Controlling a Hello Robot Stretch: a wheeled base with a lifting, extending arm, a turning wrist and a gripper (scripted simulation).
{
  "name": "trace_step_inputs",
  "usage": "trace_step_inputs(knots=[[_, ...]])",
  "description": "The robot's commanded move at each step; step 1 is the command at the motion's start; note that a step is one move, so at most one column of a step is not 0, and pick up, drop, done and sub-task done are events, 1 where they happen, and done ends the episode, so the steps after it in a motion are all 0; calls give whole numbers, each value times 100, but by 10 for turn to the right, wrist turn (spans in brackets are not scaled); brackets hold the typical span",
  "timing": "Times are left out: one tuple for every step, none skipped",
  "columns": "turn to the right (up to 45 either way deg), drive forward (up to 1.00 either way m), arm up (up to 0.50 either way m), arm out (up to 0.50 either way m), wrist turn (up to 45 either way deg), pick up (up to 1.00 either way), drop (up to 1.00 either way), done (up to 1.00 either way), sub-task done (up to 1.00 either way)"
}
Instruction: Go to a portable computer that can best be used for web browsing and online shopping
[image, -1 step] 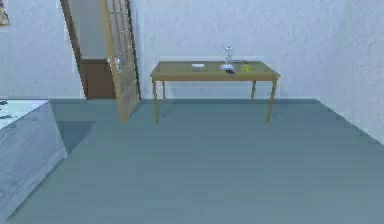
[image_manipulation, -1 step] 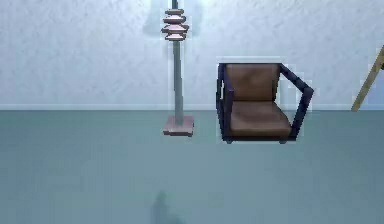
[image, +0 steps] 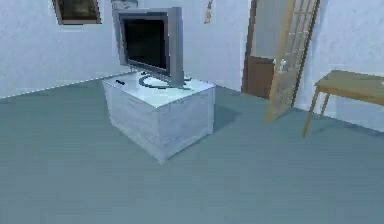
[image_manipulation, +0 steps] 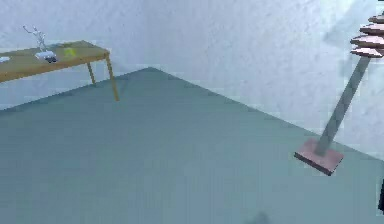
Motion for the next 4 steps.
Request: trace_step_inputs(knots=[[-360, 0, 0, 0, 0, 0, 0, 0, 0], [0, 100, 0, 0, 0, 0, 0, 0, 0], [0, 100, 0, 0, 0, 0, 0, 0, 0], [0, 90, 0, 0, 0, 0, 0, 0, 0]])
